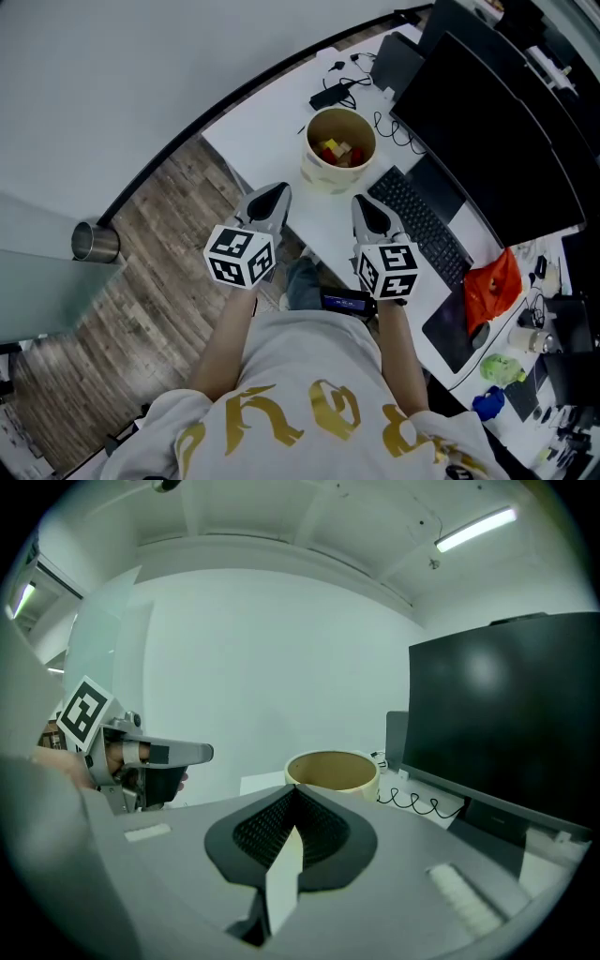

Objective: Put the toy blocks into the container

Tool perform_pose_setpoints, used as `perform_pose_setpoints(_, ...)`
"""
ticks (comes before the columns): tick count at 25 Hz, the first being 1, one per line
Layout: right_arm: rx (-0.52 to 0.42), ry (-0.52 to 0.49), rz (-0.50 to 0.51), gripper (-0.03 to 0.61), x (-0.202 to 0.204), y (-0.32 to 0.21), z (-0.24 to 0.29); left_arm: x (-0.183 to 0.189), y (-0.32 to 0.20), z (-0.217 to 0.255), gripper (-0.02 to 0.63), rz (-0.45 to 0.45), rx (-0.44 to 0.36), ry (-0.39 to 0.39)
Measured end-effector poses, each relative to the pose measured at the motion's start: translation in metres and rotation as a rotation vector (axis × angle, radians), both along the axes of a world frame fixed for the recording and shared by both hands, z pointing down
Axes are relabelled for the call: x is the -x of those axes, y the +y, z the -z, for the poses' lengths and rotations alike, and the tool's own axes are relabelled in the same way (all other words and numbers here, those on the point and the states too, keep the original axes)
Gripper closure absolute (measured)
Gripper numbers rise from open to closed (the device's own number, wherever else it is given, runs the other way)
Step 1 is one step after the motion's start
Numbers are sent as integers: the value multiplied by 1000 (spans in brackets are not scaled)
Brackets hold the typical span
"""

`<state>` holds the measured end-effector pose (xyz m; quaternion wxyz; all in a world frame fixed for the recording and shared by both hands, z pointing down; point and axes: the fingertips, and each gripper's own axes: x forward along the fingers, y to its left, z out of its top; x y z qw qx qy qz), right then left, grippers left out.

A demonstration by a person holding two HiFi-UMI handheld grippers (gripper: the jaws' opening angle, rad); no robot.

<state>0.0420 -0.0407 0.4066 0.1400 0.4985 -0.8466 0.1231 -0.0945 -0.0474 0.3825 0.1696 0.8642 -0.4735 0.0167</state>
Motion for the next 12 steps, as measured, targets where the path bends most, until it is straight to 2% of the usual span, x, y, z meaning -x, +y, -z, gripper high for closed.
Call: perform_pose_setpoints(12,-8,-4,-1,557,-4,1,5,-1,1,-1,614,3,7,0)
